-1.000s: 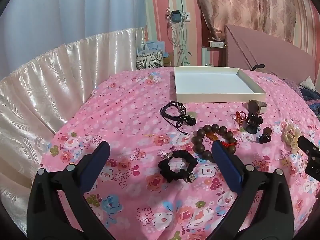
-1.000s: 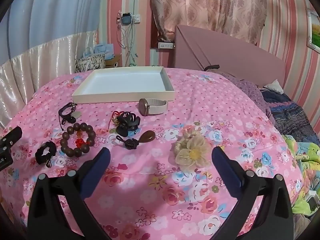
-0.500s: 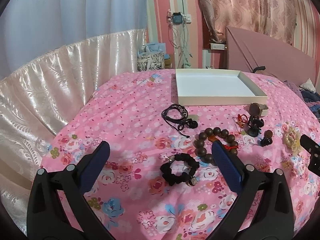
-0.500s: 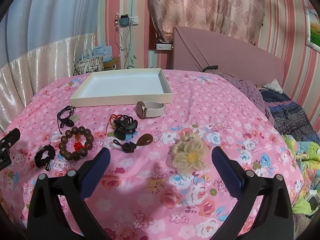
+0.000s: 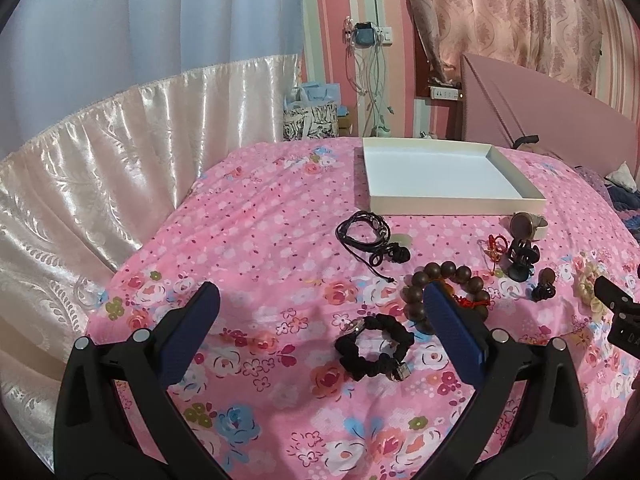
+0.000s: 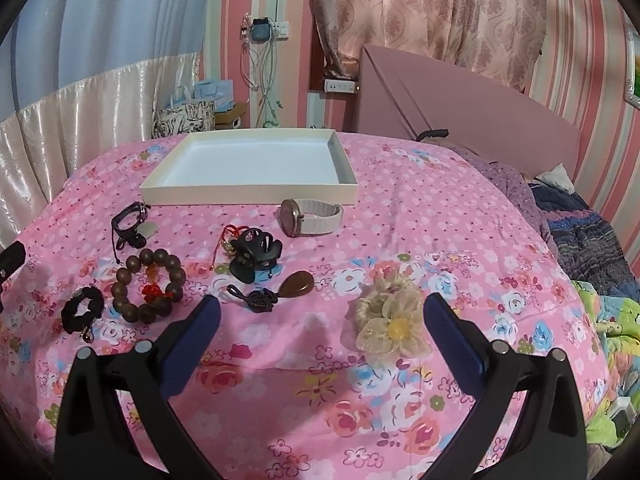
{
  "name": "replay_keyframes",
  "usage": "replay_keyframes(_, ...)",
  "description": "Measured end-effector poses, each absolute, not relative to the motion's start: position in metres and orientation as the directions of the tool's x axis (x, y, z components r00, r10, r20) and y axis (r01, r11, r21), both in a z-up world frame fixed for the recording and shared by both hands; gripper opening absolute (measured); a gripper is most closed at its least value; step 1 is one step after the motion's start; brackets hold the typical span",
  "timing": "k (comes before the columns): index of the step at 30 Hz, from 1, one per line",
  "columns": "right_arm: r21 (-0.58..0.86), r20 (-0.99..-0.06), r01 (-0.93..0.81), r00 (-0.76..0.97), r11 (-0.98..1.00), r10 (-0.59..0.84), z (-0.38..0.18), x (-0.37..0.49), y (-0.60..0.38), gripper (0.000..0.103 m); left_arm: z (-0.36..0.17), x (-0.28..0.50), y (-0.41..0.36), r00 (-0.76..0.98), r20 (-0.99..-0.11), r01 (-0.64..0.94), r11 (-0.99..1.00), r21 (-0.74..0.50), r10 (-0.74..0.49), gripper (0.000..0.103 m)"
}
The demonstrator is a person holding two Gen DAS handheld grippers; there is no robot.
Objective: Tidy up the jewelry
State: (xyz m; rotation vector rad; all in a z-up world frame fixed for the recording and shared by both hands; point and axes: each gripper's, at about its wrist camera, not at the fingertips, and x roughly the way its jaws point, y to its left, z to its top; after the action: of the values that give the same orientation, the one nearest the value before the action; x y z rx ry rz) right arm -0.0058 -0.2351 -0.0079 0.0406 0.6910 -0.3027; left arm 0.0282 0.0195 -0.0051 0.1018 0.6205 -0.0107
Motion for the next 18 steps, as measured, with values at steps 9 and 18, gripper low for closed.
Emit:
replay_keyframes(9,-0.069,-0.636,0.290,0.724,0.955,-0.266,-0.0072,-0.0045,-0.2367,0.101,-0.0096,0.0330,0.0208,0.797,-0.604,0.055,0.995,0.078,0.003,0.100)
replay_keyframes(18,-0.063,-0.634,0.284,0.729,0.957,-0.259,-0.0069,-0.0085,-0.2356,0.101,-0.0118,0.0333,0.0184,0.785,-0.620,0.070,0.994,0.083,-0.003,0.100)
